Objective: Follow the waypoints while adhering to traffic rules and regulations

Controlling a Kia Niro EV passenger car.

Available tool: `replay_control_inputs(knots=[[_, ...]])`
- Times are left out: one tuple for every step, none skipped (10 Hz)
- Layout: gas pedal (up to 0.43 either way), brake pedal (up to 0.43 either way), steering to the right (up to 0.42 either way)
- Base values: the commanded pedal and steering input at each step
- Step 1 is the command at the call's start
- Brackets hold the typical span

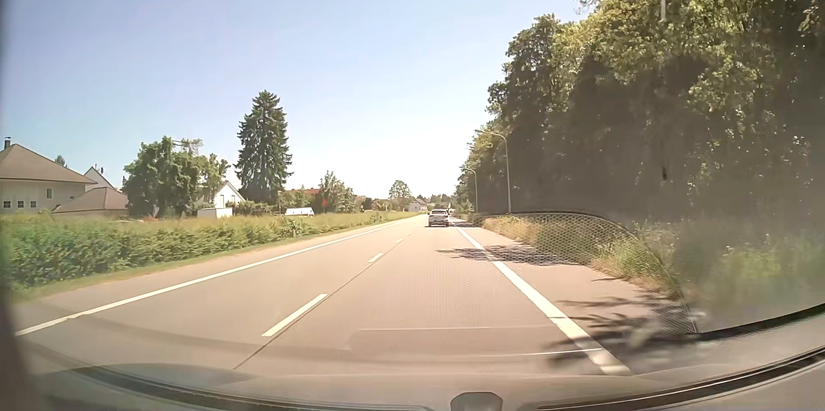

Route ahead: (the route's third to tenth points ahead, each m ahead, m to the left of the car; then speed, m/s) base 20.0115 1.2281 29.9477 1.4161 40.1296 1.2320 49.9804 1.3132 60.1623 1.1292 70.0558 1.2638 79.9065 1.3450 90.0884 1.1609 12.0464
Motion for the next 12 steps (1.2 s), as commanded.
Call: replay_control_inputs(knots=[[0.039,0.03,-0.003],[0.039,0.03,-0.004],[0.039,0.03,-0.004],[0.039,0.03,-0.003],[0.039,0.03,-0.003],[0.039,0.03,-0.003],[0.039,0.03,-0.003],[0.039,0.03,-0.003],[0.039,0.03,-0.003],[0.039,0.03,-0.003],[0.039,0.03,-0.001],[0.039,0.03,0.0]])
